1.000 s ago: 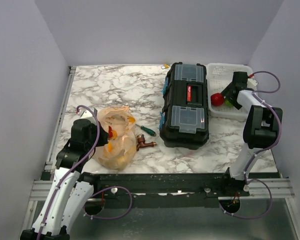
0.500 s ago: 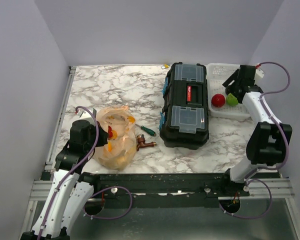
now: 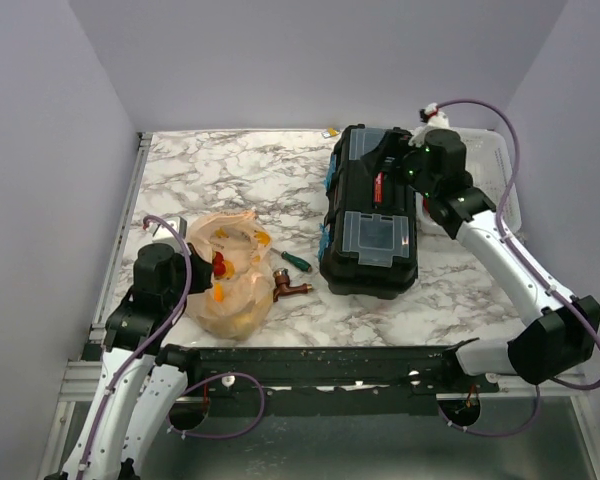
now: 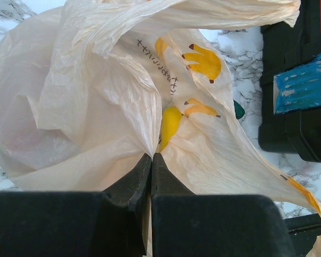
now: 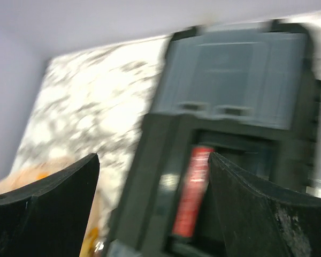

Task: Take the fake fruits out of the plastic bag
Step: Adjust the plastic bag at the center of the board.

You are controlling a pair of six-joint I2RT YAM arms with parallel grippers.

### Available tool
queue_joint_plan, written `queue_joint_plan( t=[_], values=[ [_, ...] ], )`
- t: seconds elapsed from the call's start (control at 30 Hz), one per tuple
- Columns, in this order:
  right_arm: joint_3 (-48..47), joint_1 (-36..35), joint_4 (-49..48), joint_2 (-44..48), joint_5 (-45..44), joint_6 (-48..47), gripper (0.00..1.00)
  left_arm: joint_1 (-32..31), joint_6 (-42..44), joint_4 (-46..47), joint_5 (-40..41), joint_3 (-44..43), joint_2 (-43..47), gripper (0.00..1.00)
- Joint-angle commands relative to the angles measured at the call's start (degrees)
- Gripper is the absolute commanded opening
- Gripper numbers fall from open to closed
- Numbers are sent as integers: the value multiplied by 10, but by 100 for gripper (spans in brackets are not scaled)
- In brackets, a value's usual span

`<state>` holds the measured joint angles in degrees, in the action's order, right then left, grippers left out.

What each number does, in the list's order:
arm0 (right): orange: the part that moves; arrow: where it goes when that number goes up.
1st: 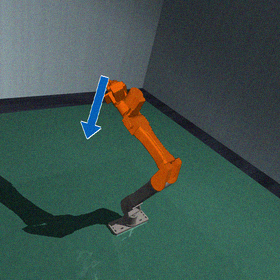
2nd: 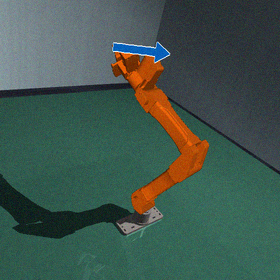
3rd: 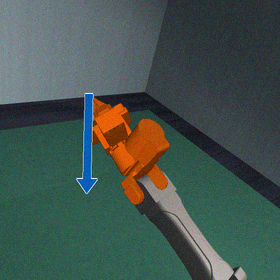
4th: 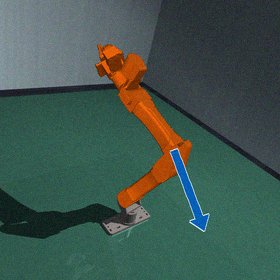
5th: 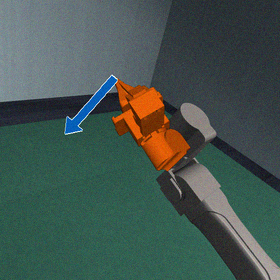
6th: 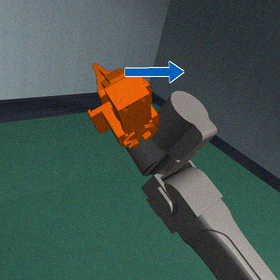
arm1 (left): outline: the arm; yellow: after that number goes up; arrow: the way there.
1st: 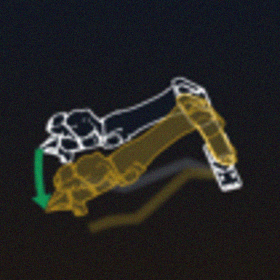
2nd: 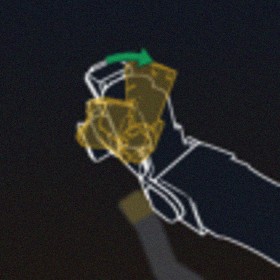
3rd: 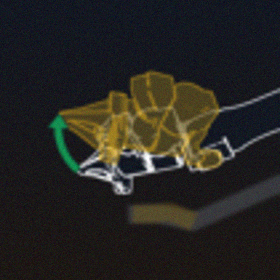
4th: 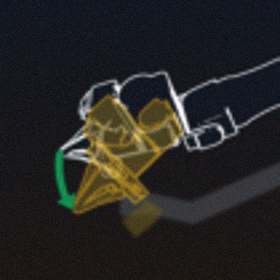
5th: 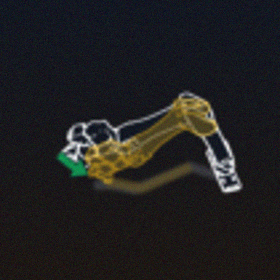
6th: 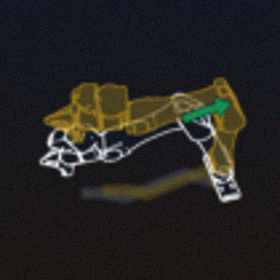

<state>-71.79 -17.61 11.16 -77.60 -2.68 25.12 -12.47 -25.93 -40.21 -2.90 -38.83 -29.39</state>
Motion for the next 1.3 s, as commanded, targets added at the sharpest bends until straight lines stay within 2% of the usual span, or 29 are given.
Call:
queue_joint_plan(
  t=[0.0,0.13,0.27,0.33,0.4,0.47,0.53,0.87,1.0,1.27],
  values=[
    [-3,-82,-52,4,126,-50,84,-1,-4,-16,19,-26,7,0],
    [-20,-175,-66,-40,190,-92,84,-1,5,-13,24,-26,-1,0],
    [-62,-282,-37,-100,169,-141,83,-1,12,-8,25,-26,-1,0],
    [-63,-320,-55,-120,162,-140,82,-1,22,0,25,-22,1,0],
    [-66,-344,-67,-142,169,-132,74,-1,33,2,47,-18,4,0],
    [-77,-362,-69,-171,166,-128,64,-1,38,9,55,-7,12,0],
    [-87,-383,-69,-192,140,-133,61,-1,38,13,50,-1,15,0],
    [-179,-468,-33,-311,56,-156,61,-1,35,11,47,-1,11,0],
    [-260,-475,40,-382,-50,-128,57,-1,33,5,58,-5,16,0],
    [-299,-476,92,-445,-86,-130,55,-1,32,6,66,-1,38,0]
  ],
)
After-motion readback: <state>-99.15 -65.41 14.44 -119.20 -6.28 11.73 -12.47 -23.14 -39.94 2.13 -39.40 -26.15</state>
